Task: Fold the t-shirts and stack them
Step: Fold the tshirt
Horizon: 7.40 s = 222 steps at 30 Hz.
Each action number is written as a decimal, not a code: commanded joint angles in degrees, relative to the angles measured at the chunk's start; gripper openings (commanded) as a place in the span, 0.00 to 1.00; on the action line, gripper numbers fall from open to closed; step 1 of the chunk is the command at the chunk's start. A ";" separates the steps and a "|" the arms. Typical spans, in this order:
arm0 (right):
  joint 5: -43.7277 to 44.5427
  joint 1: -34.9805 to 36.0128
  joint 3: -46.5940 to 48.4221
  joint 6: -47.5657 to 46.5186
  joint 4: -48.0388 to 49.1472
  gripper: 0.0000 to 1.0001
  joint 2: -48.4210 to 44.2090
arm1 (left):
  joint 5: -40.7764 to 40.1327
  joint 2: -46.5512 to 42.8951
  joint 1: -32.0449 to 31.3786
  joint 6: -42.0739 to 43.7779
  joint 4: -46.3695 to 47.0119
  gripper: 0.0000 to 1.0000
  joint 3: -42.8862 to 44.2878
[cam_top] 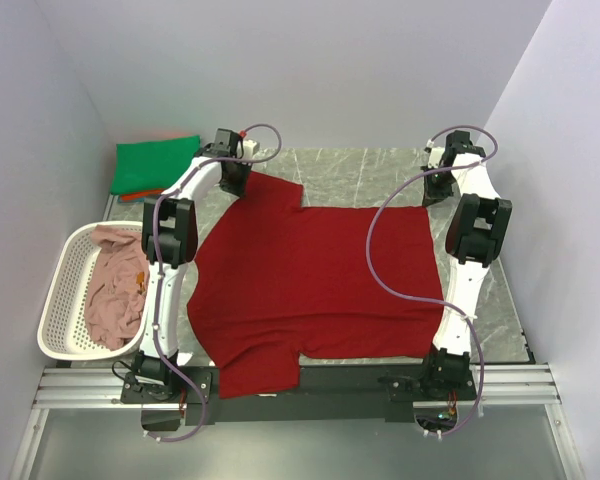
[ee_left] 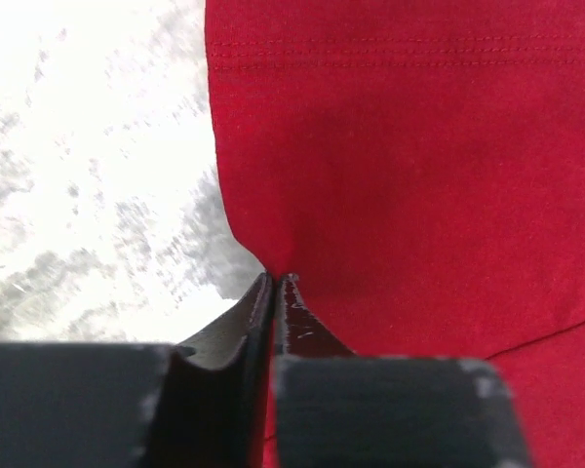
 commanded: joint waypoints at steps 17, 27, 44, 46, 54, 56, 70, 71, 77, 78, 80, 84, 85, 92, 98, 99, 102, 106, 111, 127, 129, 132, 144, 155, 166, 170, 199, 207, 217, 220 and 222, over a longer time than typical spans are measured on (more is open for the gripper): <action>-1.88 -0.11 3.09 0.42 5.73 0.00 -8.77 | 6.24 -12.15 4.58 -0.21 11.49 0.00 -5.31; -2.94 -0.29 -2.70 -2.13 4.68 0.00 -14.32 | 7.91 -20.42 4.67 1.55 13.17 0.00 -14.81; -3.29 -1.34 -17.30 -6.26 5.38 0.00 -23.81 | 7.13 -37.99 4.67 2.87 13.25 0.00 -37.48; -3.38 -1.69 -18.18 -6.44 5.29 0.00 -24.34 | 7.04 -39.75 4.67 2.96 13.17 0.00 -39.50; -3.12 -2.75 -22.75 -8.02 5.38 0.00 -26.45 | 7.39 -42.66 4.67 1.73 10.97 0.00 -44.34; -3.12 -2.84 -23.45 -8.28 5.29 0.00 -26.62 | 7.39 -43.80 4.58 1.47 10.62 0.01 -45.66; -1.36 -3.01 -27.32 -9.86 5.99 0.00 -24.52 | 3.44 -46.44 1.16 -2.84 9.83 0.00 -56.29; -1.27 -2.93 -27.41 -9.87 5.99 0.00 -24.52 | 3.35 -46.36 1.07 -3.45 9.83 0.00 -56.56; -1.53 -3.01 -27.59 -10.13 5.29 0.00 -24.78 | 1.24 -45.92 1.07 -3.46 9.65 0.00 -57.36; -1.53 -2.93 -27.33 -10.13 5.12 0.00 -24.87 | 0.97 -45.74 1.07 -3.37 9.39 0.00 -56.92; -1.53 -2.93 -26.54 -10.22 4.59 0.00 -25.04 | 0.53 -45.48 1.24 -2.84 8.25 0.00 -55.34; -1.80 -2.93 -25.74 -10.83 2.92 0.00 -25.39 | 0.53 -45.74 1.68 -2.23 6.05 0.00 -52.87; -1.71 -2.93 -25.92 -11.10 2.66 0.00 -25.92 | 0.62 -46.00 1.77 -2.05 5.52 0.00 -52.35; -1.18 -3.01 -29.52 -11.89 3.36 0.00 -27.68 | 2.46 -47.23 1.68 -2.23 2.27 0.00 -52.51; -0.48 -3.10 -32.06 -12.41 4.32 0.00 -27.33 | 1.94 -47.67 1.60 -2.67 3.23 0.00 -56.99; -0.13 -3.10 -32.59 -12.68 4.50 0.00 -27.42 | 1.68 -47.41 1.60 -2.67 3.58 0.00 -57.35; 0.40 -3.10 -34.26 -12.94 5.55 0.00 -26.98 | 0.97 -46.10 1.60 -2.67 4.20 0.00 -58.49; 0.66 -3.01 -34.70 -12.94 5.73 0.00 -25.84 | 1.41 -44.69 1.16 -3.63 5.78 0.00 -59.90; 1.28 -3.01 -36.46 -13.64 6.08 0.00 -26.45 | 1.24 -43.37 1.16 -3.99 7.10 0.00 -60.43; -0.13 -3.37 -39.09 -14.70 3.53 0.00 -29.61 | -0.35 -44.16 1.24 -2.14 5.43 0.00 -58.49; 0.13 -3.37 -40.76 -15.05 4.23 0.00 -30.66 | -0.26 -44.16 1.24 -2.40 5.61 0.00 -58.67; 0.49 -3.37 -41.92 -15.67 4.68 0.00 -30.41 | 0.62 -43.81 1.16 -2.05 5.17 0.00 -58.85; -4.78 -4.86 -23.14 -13.13 -4.19 0.49 -24.79 | 13.98 -46.01 10.21 2.26 0.51 0.49 -51.12; -6.81 -3.89 -14.40 -5.74 -3.94 0.45 -14.24 | 14.50 -32.57 14.51 -2.31 2.62 0.41 -39.08; -6.63 -3.45 -17.39 -5.91 -3.24 0.44 -15.90 | 19.96 -33.44 12.68 -1.53 2.27 0.37 -38.19; -7.16 -3.37 -17.39 -5.65 -3.94 0.44 -15.99 | 18.91 -31.77 9.08 -0.12 1.65 0.38 -37.40; -8.04 -2.22 -20.82 -7.06 -5.08 0.44 -19.07 | 12.48 -26.05 3.97 2.34 -2.13 0.28 -35.47; -8.12 -2.31 -20.38 -6.70 -5.43 0.44 -19.15 | 16.44 -31.32 3.53 4.45 -3.18 0.01 -37.57; -6.90 -2.31 -21.17 -7.41 -5.61 0.44 -20.30 | 24.87 -43.26 1.16 18.92 -10.37 0.01 -48.81; -6.46 -2.22 -21.61 -8.02 -5.78 0.44 -20.74 | 25.84 -46.78 0.02 28.05 -15.20 0.03 -54.09; -5.84 -2.22 -22.05 -8.55 -5.78 0.44 -21.00 | 25.67 -49.07 -0.69 32.91 -16.88 0.08 -58.39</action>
